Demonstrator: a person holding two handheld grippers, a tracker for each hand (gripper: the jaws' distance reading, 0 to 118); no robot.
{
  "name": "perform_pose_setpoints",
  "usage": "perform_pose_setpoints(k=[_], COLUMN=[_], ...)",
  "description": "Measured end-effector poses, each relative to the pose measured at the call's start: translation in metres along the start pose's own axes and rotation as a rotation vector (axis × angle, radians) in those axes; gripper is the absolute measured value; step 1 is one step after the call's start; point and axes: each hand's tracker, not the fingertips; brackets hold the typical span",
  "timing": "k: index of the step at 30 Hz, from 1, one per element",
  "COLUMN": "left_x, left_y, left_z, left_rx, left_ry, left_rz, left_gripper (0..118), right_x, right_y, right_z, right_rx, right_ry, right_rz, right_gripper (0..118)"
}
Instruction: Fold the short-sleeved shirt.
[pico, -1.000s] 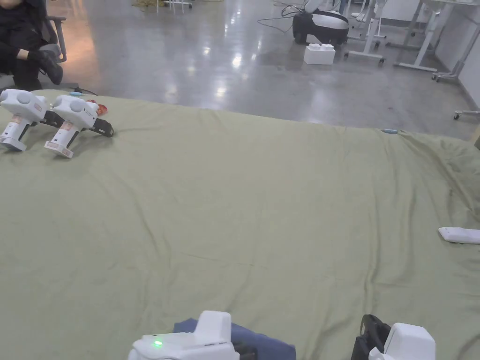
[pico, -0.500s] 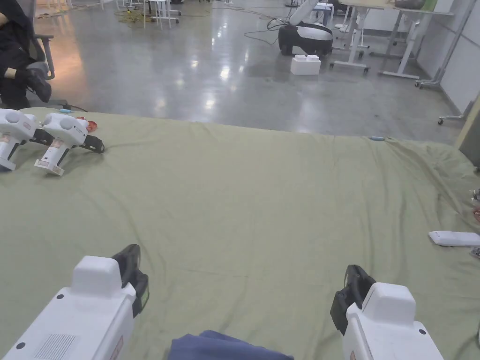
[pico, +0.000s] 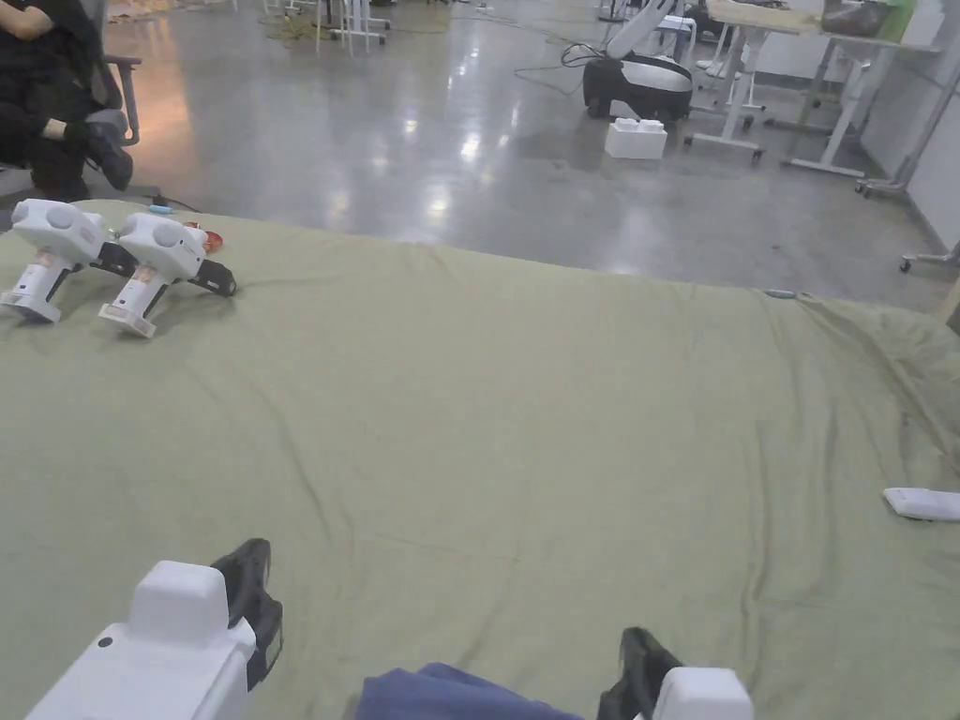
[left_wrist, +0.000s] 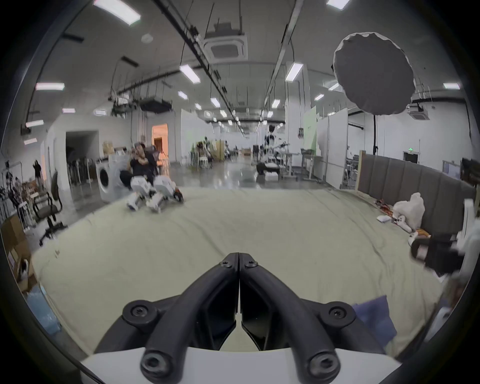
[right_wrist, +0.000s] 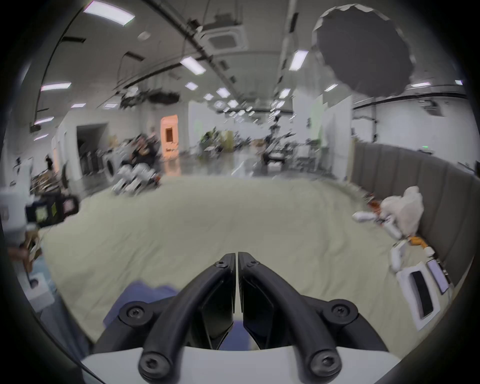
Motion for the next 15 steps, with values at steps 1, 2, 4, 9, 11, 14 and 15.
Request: perform_pose_setpoints(k=[1,2,4,9,11,14,15], left_x=[-0.004,-0.007,-0.014,-0.032,-0.043,-0.052,-0.055], left_y=[-0.005,-0.010,-0.019,-0.034,-0.037,-0.041,-0.043], left_z=[0.000,-0.001,-0.001,-0.007,-0.013,-0.027,-0.030], left_rx=[-0.042,-0.079,-0.136,-0.299,-0.385,-0.505,-0.506], left_ry=[-0.019,-0.030,-0.081,-0.199,-0.285,-0.427,-0.467], left_rz=[0.021,0.039,0.074,0.212,0.297,0.359,0.386], left_gripper=[2,2,2,7,25,69,78], right_x=[-0.010,-0.018,-0.028,-0.033,-0.028,-0.022,-0.021], right_y=[-0.012,-0.022,-0.039,-0.073,-0.085,-0.090,-0.089], right_z=[-0.003,-0.007,-0.016,-0.041,-0.047,-0.047,-0.047], right_rx=[-0.041,-0.081,-0.143,-0.255,-0.289,-0.289,-0.285], right_ry=[0.045,0.066,0.080,0.039,0.031,0.015,0.020], right_rz=[0.006,0.003,0.004,0.016,-0.007,-0.024,-0.028], right_gripper=[2,2,2,2,2,2,2])
